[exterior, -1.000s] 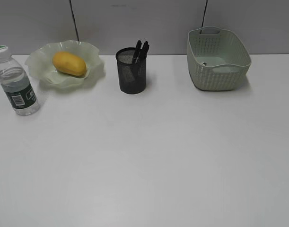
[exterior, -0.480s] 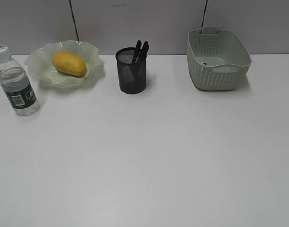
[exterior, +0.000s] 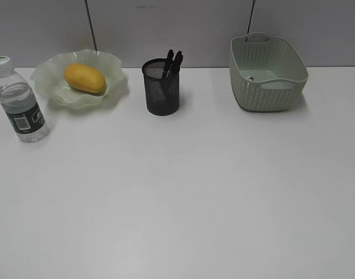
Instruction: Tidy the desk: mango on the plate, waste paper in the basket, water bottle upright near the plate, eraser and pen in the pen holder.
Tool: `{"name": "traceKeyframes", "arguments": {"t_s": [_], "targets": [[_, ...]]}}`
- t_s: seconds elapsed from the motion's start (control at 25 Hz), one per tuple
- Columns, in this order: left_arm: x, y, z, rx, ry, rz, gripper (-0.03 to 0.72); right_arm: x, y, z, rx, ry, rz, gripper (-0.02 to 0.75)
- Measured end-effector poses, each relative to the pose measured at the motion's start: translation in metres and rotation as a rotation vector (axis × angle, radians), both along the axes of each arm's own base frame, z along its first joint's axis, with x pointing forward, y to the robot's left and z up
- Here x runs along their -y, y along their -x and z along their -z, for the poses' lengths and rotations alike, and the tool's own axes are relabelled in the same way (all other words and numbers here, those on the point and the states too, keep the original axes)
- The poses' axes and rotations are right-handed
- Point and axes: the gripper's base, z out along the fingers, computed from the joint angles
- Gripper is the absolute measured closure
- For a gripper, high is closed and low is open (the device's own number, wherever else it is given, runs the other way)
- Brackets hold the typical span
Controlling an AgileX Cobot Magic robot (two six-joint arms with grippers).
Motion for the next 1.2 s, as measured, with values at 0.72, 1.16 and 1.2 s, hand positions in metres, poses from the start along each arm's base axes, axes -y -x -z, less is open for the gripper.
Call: {"name": "traceKeyframes", "arguments": {"t_s": [0.72,1.16,1.2], "targets": [[0.0003,0.0007,0.0005,0.004,-0.001,-0.042,0.159,-0.0007,0.0122,0.0000,0.077,-0.014,0.027,0.172],[0.0003,0.0007,0.0005,0.004,-0.002,-0.042,0.159,-0.0007,0.0122,0.0000,0.077,-0.014,0.027,0.172],[0.0003,0.0007,0.0005,0.004,-0.002,-0.042,0.159,-0.0007,0.0122,0.0000,0.077,-0.013,0.026,0.172]]}}
